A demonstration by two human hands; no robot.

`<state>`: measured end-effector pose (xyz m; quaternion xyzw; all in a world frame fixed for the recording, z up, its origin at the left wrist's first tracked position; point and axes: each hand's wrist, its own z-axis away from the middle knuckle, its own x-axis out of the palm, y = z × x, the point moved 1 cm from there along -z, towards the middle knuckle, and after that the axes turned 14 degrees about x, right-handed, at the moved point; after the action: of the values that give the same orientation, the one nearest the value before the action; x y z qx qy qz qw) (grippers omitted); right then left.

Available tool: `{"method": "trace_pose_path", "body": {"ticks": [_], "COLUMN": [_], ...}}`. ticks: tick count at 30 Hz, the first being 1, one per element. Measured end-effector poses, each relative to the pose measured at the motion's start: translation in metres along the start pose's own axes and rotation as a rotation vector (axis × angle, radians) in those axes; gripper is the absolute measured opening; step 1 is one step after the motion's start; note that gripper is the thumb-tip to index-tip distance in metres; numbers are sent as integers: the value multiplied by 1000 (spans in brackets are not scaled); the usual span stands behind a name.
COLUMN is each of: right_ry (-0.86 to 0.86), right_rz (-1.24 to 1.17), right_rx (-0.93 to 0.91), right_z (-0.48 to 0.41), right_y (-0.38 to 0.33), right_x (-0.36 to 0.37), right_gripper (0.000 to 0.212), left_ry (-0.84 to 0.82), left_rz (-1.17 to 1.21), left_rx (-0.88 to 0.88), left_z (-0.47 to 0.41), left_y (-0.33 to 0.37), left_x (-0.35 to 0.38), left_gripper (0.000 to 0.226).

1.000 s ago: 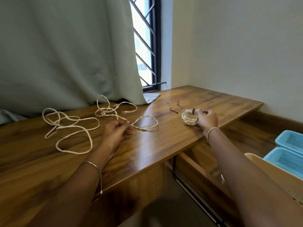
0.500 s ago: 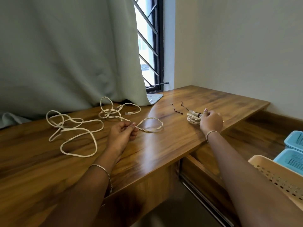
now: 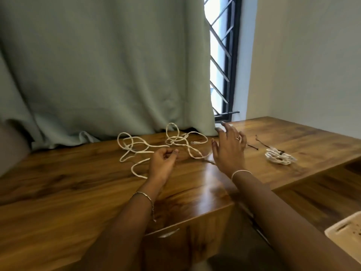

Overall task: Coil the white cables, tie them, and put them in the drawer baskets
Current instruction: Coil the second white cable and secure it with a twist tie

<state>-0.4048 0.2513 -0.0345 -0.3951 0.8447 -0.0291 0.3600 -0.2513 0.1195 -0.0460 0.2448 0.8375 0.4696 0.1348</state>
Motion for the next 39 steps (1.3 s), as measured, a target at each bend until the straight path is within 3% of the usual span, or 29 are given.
{"method": "trace_pose_path", "body": {"ticks": [5, 11, 14, 19, 24, 29, 33, 35, 39], "right_ry": [-84, -298, -387, -401, -355, -328, -244, -200, -77], "right_rz": [-96, -109, -122, -184, -335, -509, -686, -717, -715], "right_rx": [-184, -216, -162, -227, -352, -472, -519, -507, -445], "right_z": [20, 51, 60, 74, 82, 87, 84, 79, 63], "right_y": [-70, -133, -160, -202, -242, -258, -256, -253, -245], "right_x": [2, 22, 35, 45, 53, 58, 51, 51, 58], "right_gripper": [37, 61, 54, 38, 28, 29, 6, 20, 28], "left_ry": [75, 70, 83, 106, 135, 123, 173, 184, 234], "left_rz": [-111, -285, -371, -265, -117, -263, -277, -302, -350], "left_rx": [22, -1, -46, -163, -258, -118, -64, -69, -120], "left_z": [-7, 1, 2, -1, -12, -23, -49, -58, -58], "left_y": [2, -6, -8, -21, -27, -26, -58, -64, -42], "left_x": [-54, -115, -149, -195, -213, -221, -236, -235, -226], "left_gripper": [10, 9, 9, 9, 30, 62, 74, 67, 22]}}
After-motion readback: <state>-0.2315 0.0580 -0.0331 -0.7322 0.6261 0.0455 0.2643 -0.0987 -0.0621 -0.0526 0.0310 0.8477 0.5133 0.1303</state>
